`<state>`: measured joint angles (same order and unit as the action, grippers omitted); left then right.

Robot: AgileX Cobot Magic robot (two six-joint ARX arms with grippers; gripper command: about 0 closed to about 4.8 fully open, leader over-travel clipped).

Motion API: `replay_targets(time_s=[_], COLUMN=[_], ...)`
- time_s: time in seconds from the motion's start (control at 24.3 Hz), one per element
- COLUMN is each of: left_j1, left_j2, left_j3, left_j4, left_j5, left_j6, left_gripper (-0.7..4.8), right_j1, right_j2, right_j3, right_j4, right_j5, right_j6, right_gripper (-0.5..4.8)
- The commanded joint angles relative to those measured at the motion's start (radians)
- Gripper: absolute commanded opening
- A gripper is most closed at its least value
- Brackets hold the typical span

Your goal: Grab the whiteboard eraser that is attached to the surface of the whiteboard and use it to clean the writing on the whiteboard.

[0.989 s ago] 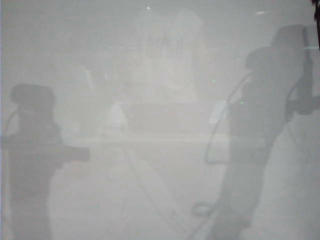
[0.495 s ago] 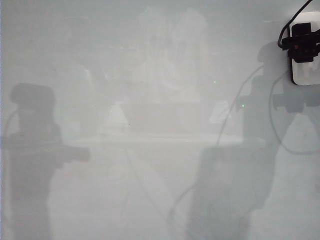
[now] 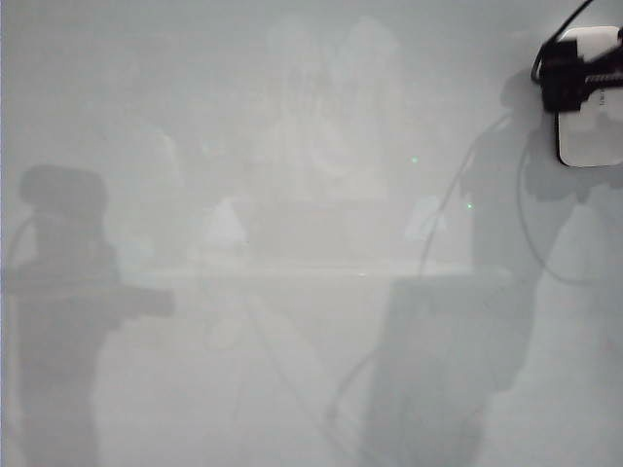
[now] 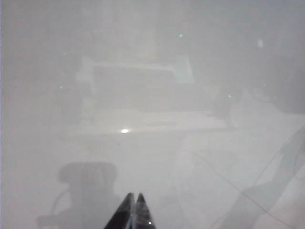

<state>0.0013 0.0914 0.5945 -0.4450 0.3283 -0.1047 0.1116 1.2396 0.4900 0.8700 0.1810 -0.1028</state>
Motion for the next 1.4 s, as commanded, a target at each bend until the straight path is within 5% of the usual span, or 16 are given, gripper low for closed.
replay_targets(time_s=[0.04,0.37,0.58,0.7,1.4], left_j1=[-0.001,-0.001,-0.001,-0.001,-0.001], left_j2=[0.001,0.001,0.001,0.001,0.001], left_j3=[0.002,-0.008,-0.045,-0.061,-0.072], left_j4=[0.007,0.005,0.01,0.018,-0.031], left_j5=[-0.003,-0.058,-0.063,-0.063,-0.1], left_j6=[0.002,0.068,0.071,0.071,0.068], left_gripper=[-0.06,-0.06,-0.06,-0.06,-0.06], right_j1=[0.008,0.019,0.053,0.067,0.071], right_j2=[-0.041,-0.41,-0.771,-0.918,-1.241], right_j3=[-0.001,-0.05,-0.058,-0.058,-0.166], right_j4=[-0.05,-0.454,-0.747,-0.835,-1.027], right_j5=[0.003,0.026,0.016,-0.001,-0.034], right_j6=[-0.002,-0.002,0.001,0.003,0.126], right_gripper=[4.79,4.79,0.99,-0.09,-0.06])
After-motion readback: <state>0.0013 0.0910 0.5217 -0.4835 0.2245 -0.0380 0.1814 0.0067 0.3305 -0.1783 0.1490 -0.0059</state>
